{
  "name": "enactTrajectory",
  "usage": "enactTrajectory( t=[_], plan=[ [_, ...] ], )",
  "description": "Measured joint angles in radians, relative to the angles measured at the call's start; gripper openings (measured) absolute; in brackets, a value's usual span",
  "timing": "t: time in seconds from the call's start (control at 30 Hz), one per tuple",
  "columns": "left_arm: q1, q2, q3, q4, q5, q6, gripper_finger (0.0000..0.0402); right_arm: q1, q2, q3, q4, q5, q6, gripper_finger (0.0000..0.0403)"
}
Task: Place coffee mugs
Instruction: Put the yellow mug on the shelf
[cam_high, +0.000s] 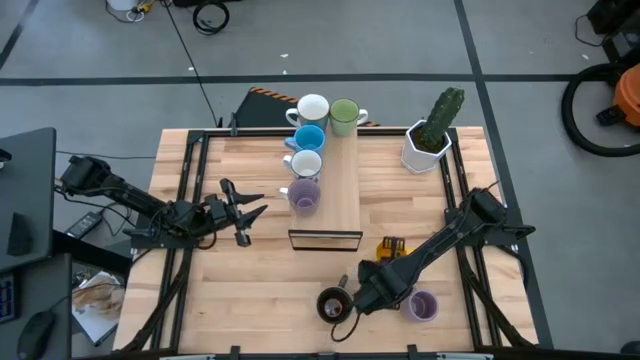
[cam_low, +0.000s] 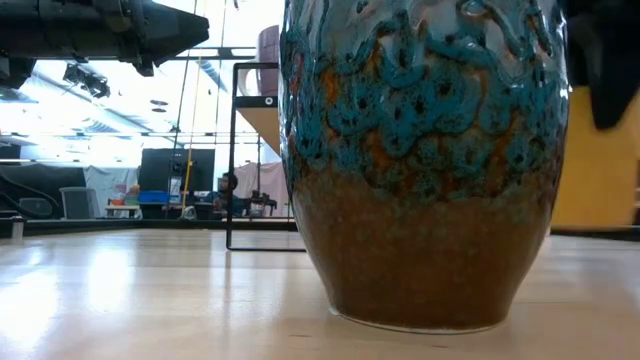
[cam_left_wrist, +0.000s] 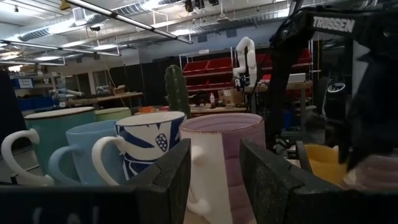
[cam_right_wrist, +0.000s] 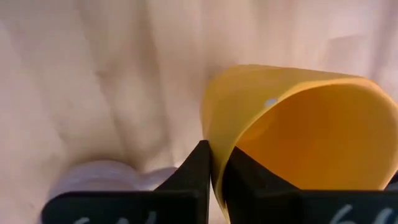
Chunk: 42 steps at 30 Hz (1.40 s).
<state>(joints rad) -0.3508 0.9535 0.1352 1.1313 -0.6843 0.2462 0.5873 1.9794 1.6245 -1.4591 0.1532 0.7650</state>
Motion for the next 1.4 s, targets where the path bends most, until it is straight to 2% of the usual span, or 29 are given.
enactTrajectory(
  t=[0.13,0.3,0.53,0.8,1.07,1.27,1.4],
  plan=[
    [0.0,0.0,0.0,0.0,0.0,0.0,0.0142,-0.004,-0.081,0.0,-0.058,0.065,0.036,0.0033],
    [0.0,0.0,0.0,0.001,0.0,-0.001,0.0142,-0.034,-0.186,0.0,-0.076,0.097,0.042,0.0036],
    [0.0,0.0,0.0,0.002,0.0,-0.008,0.0142,-0.157,-0.304,0.0,-0.113,0.139,0.012,0.0035],
    [0.0,0.0,0.0,0.002,0.0,-0.008,0.0142,-0.378,-0.364,0.028,-0.113,0.15,-0.231,0.0035],
    [0.0,0.0,0.0,0.002,0.0,-0.005,0.0142,-0.586,-0.363,0.15,-0.061,0.238,-0.501,0.0035],
    [0.0,0.0,0.0,0.002,0.0,0.0,0.0142,-0.696,-0.363,0.209,0.133,0.167,-0.683,0.0035],
    [0.0,0.0,0.0,0.002,0.0,0.0,0.0142,-0.754,-0.354,0.21,0.222,0.099,-0.742,0.0035]
  ],
)
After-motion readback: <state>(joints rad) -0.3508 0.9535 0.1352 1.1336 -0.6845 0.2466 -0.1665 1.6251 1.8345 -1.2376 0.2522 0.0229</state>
